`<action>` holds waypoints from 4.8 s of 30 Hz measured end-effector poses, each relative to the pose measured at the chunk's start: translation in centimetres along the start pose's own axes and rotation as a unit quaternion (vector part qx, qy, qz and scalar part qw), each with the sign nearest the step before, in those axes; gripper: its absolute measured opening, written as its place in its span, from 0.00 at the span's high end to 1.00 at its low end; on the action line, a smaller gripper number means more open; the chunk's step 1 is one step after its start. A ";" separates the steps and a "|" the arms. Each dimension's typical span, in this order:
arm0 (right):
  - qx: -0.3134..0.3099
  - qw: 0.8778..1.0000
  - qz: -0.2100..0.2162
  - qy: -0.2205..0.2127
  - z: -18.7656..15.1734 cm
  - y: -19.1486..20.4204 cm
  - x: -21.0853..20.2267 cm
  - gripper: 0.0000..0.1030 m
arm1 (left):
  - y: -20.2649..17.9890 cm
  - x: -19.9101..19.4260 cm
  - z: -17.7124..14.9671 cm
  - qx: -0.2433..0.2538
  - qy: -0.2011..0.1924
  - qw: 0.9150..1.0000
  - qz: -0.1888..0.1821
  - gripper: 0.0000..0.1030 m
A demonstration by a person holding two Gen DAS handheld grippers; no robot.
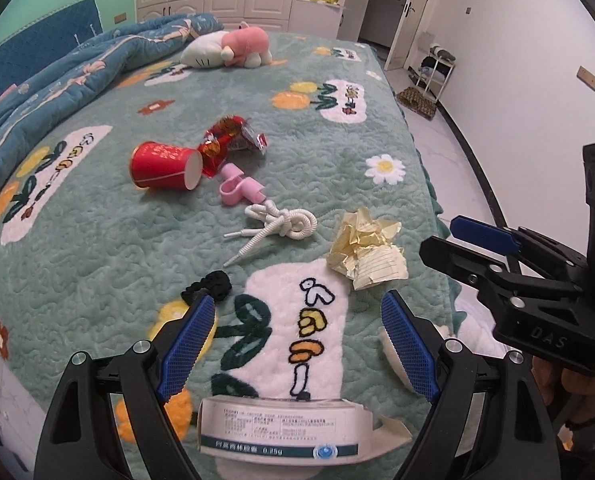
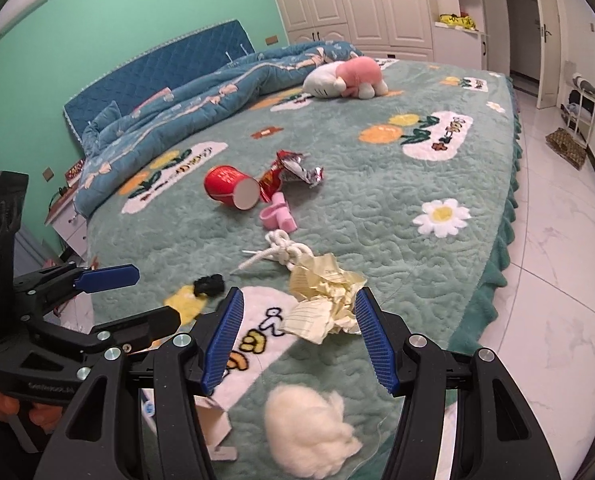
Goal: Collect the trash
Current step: 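Grasp the crumpled yellow paper with the right tool while the left tool grasps the black hair tie, then carry the paper and hair tie with both tools to the orange bucket, then open the left tool over the bucket while the right tool releases the paper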
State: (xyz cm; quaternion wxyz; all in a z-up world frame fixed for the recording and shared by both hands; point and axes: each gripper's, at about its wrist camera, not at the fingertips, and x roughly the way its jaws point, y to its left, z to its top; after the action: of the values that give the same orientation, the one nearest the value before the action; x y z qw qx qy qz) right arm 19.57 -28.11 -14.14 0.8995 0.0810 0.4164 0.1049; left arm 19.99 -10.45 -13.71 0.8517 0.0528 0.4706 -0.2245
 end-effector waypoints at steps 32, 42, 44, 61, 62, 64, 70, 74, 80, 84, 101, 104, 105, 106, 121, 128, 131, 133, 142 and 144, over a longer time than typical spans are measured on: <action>-0.002 0.993 0.017 0.120 -0.6 -2.2 12.2 0.54 | 7.6 10.9 0.9 -0.030 0.128 0.991 -0.002 0.43; -0.032 0.992 0.018 0.124 -0.4 -1.6 12.7 0.67 | 8.9 12.2 1.1 -0.011 0.135 0.991 0.014 0.79; -0.036 0.992 0.016 0.122 -0.4 -1.5 12.7 0.68 | 9.4 12.2 1.1 -0.024 0.133 0.991 0.007 0.81; -0.021 0.996 0.031 0.080 0.8 -1.1 8.8 0.70 | 9.0 7.6 1.5 -0.026 0.085 0.996 0.016 0.84; -0.022 0.996 0.034 0.078 0.9 -0.9 8.5 0.70 | 8.7 7.4 1.5 -0.027 0.082 0.996 0.017 0.84; -0.023 0.997 0.038 0.071 1.1 -0.6 7.7 0.70 | 8.3 6.8 1.6 -0.027 0.074 0.997 0.020 0.84; -0.026 0.997 0.050 0.048 1.4 0.3 5.1 0.70 | 7.3 4.0 2.0 -0.022 0.049 0.998 0.023 0.84; -0.027 0.998 0.053 0.030 1.3 0.9 3.0 0.70 | 6.2 1.9 1.9 -0.014 0.032 0.999 0.022 0.84; -0.026 0.998 0.061 0.001 0.6 1.3 -0.8 0.70 | 3.7 -1.3 1.4 0.004 0.005 1.000 0.016 0.84; -0.015 0.998 0.057 -0.021 -0.2 0.8 -3.6 0.70 | 1.3 -2.9 1.3 0.030 -0.009 0.999 0.006 0.84; 0.115 0.988 -0.031 -0.101 -9.0 -10.2 -17.0 0.70 | -16.0 -3.5 0.9 0.199 -0.017 0.976 -0.090 0.84; 0.144 0.982 -0.057 -0.109 -11.3 -12.6 -19.2 0.70 | -19.9 -2.9 0.3 0.237 -0.009 0.965 -0.113 0.84; 0.153 0.980 -0.065 -0.110 -12.1 -13.4 -19.9 0.70 | -21.3 -2.6 0.1 0.251 -0.006 0.960 -0.121 0.84; 0.169 0.976 -0.076 -0.114 -13.3 -14.5 -20.9 0.70 | -22.8 -2.3 -0.2 0.266 -0.002 0.955 -0.129 0.84; 0.308 0.930 -0.167 -0.110 -25.5 -24.8 -26.5 0.70 | -37.5 3.2 -4.9 0.395 0.076 0.890 -0.213 0.84; 0.357 0.912 -0.184 -0.079 -30.1 -28.0 -25.1 0.70 | -40.9 8.2 -7.4 0.415 0.139 0.870 -0.227 0.84; 0.371 0.908 -0.184 -0.067 -31.5 -29.0 -24.2 0.70 | -41.8 10.2 -8.5 0.416 0.165 0.864 -0.230 0.84; 0.375 0.906 -0.187 -0.060 -32.2 -29.7 -23.7 0.70 | -42.5 11.4 -9.4 0.419 0.180 0.861 -0.227 0.84; 0.389 0.899 -0.200 -0.030 -34.1 -32.0 -21.2 0.70 | -43.7 14.9 -10.5 0.436 0.202 0.854 -0.200 0.67; 0.393 0.898 -0.196 -0.022 -34.2 -32.4 -20.2 0.70 | -43.7 15.2 -10.4 0.438 0.197 0.855 -0.197 0.62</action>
State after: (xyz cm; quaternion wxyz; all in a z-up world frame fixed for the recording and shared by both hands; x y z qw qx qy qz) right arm -15.44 -62.54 -28.84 0.8058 0.3468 0.4115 -0.2471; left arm -0.03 -51.43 -26.66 0.5679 0.3700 0.4817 -0.5554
